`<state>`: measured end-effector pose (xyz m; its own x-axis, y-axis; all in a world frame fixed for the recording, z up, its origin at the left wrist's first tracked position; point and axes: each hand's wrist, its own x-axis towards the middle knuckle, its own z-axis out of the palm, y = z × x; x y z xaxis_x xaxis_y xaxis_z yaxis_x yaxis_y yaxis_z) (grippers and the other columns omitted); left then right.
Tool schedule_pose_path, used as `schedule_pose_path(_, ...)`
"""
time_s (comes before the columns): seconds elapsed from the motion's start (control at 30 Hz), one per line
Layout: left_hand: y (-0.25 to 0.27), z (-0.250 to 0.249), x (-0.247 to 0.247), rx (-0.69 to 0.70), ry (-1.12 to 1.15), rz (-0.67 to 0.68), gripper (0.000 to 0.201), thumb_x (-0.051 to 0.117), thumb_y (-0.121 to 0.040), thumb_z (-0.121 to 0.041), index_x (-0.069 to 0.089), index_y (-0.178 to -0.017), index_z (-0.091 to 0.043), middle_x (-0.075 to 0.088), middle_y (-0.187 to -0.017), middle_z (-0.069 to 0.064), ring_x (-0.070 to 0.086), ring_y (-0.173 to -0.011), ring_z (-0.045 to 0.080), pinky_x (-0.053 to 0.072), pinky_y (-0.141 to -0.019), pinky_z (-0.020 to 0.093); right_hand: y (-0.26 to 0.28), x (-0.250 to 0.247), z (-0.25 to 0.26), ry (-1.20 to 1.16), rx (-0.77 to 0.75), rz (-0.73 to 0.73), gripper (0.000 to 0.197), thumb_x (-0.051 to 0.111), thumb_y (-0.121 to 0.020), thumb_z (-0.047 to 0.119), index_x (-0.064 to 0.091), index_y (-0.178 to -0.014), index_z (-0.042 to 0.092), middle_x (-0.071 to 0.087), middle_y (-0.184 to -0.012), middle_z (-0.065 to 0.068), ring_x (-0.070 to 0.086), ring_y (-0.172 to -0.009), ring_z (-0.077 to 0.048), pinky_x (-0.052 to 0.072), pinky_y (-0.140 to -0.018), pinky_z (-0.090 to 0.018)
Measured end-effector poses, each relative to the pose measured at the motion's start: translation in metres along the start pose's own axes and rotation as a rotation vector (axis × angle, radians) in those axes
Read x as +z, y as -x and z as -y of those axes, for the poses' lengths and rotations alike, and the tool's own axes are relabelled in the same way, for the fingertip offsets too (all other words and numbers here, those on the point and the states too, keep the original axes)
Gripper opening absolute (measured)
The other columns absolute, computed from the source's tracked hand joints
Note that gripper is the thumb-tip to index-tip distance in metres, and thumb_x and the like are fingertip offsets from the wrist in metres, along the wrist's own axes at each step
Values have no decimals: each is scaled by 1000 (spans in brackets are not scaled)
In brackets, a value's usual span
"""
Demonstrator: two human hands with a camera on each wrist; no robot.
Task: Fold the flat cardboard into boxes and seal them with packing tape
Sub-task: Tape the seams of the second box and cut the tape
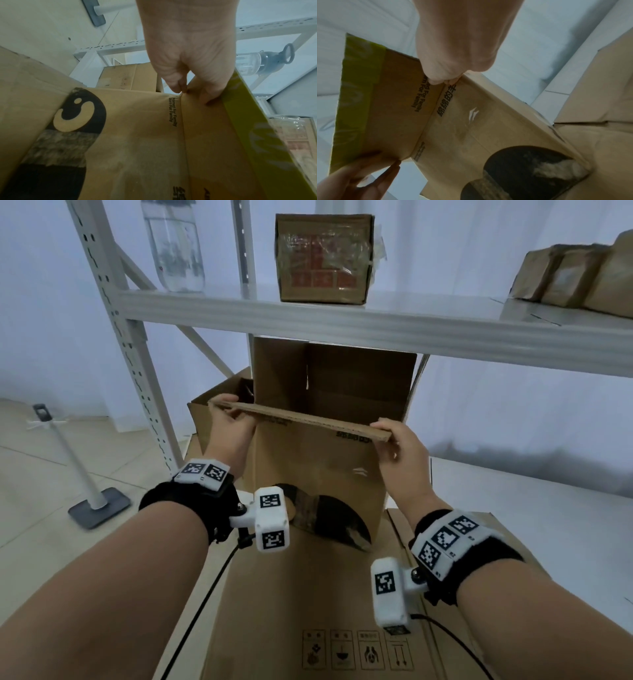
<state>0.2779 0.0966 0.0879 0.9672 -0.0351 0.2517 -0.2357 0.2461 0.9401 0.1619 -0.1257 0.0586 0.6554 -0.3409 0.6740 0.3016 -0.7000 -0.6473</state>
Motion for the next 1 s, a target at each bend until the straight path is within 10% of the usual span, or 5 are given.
schedule_pose_path(0.2, 1, -10, -12, 256, -434, -184, 62, 74, -82, -19, 35, -130, -20, 36, -133, 2, 52, -105, 3, 41, -89, 5, -38, -10, 17, 68, 150, 203, 12, 63, -94, 21, 61, -97, 10, 57, -82, 5, 52, -75, -8, 39, -67, -9)
schedule_pose_path(0.5, -3, -23, 14, 523, -900, -19, 53, 67, -89, -17, 42, -135, -19, 23, -145, 8, 48, -106, 16, 39, -95, 27, -60, 7, 1, 214, -7, 148, 16, 51, -93, -5, 57, -83, 5, 56, -76, -3, 54, -75, -20, 33, -60, -19)
schedule_pose_path(0.7, -33, -7, 25, 533, -1034, 68, 14, 46, -99, -15, 55, -109, -13, 55, -110, 9, 51, -90, 18, 38, -80, 27, -85, 28, -23, 157, -31, 54, 17, 50, -93, -6, 65, -90, 2, 64, -86, -9, 57, -82, -22, 45, -74, -29)
schedule_pose_path(0.87, -34, 46, 31, 444, -1013, 128, 13, 42, -98, -6, 51, -106, -9, 46, -121, 10, 47, -89, 15, 36, -83, 21, -76, 41, -64, 118, -47, 53, 29, 53, -87, -12, 67, -110, -1, 65, -111, -12, 51, -101, -13, 31, -88, -1)
schedule_pose_path(1.0, -47, 68, 48, 395, -977, 155, 17, 41, -96, -2, 51, -109, -4, 48, -123, 16, 50, -97, 25, 35, -81, 21, -80, 42, -92, 149, -57, 140, 28, 57, -88, -9, 65, -113, -1, 63, -111, -10, 53, -108, -17, 39, -100, -19)
